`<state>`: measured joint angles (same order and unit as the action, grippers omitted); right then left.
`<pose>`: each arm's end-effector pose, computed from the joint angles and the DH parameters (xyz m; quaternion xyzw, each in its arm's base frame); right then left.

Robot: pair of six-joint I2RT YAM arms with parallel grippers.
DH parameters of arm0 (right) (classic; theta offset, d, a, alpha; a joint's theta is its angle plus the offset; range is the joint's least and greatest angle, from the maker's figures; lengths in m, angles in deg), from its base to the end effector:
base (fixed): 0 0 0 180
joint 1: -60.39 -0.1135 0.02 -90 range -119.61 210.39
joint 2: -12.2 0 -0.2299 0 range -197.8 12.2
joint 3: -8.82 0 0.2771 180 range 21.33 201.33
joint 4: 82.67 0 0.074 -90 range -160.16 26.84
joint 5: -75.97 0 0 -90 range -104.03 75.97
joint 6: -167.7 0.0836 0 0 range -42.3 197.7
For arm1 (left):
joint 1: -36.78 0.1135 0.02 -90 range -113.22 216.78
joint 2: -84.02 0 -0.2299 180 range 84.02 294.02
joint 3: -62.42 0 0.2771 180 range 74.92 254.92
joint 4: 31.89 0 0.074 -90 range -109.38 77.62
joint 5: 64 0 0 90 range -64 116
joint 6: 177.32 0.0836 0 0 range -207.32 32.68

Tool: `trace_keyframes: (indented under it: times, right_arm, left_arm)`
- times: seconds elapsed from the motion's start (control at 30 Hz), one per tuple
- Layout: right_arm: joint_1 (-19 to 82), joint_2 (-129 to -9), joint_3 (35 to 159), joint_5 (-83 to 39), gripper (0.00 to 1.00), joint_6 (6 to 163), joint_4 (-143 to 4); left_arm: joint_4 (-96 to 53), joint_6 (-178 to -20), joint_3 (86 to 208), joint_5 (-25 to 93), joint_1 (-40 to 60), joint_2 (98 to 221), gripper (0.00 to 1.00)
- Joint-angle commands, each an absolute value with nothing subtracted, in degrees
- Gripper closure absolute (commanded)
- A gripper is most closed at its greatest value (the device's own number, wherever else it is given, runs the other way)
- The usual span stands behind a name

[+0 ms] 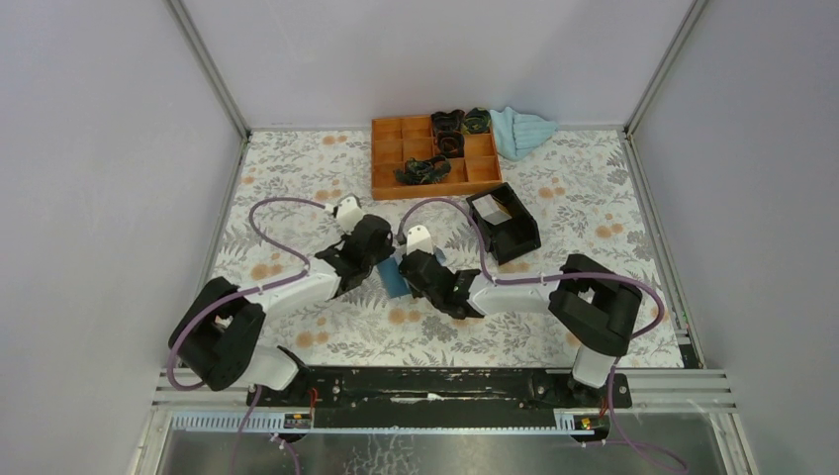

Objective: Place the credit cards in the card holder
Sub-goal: Insert the credit card into the card holder.

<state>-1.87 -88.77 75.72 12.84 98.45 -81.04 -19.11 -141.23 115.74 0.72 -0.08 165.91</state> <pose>0.2261 0.3488 0.0973 -0.2076 0.8469 0.1393 0.4694 0.2960 -0.1773 0.1098 -0.2209 0.8660 -0.1461 0.4242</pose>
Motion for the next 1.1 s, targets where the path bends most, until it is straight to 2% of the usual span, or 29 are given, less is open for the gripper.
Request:
trace_keyframes:
  times: [0.0, 0.37, 0.77, 1.07]
  right_arm:
    - [-3.1, -85.6, 74.5, 13.0, 1.00, 98.1, -83.0]
    - [-4.6, -86.0, 74.9, 15.2, 1.00, 96.7, -83.0]
    - [-5.6, -86.7, 75.4, 17.2, 1.00, 95.4, -83.0]
    - [-5.7, -87.3, 75.8, 17.4, 1.00, 95.2, -82.4]
  left_arm:
    - [-23.7, -144.9, 112.8, -2.0, 1.1, 162.5, 0.69]
    - [-25.3, -142.0, 115.9, 5.1, 1.8, 164.2, 0.69]
    - [-23.1, -139.1, 122.7, 15.6, 2.2, 172.1, 0.69]
    - [-17.3, -136.7, 121.2, 16.8, 2.2, 171.9, 0.70]
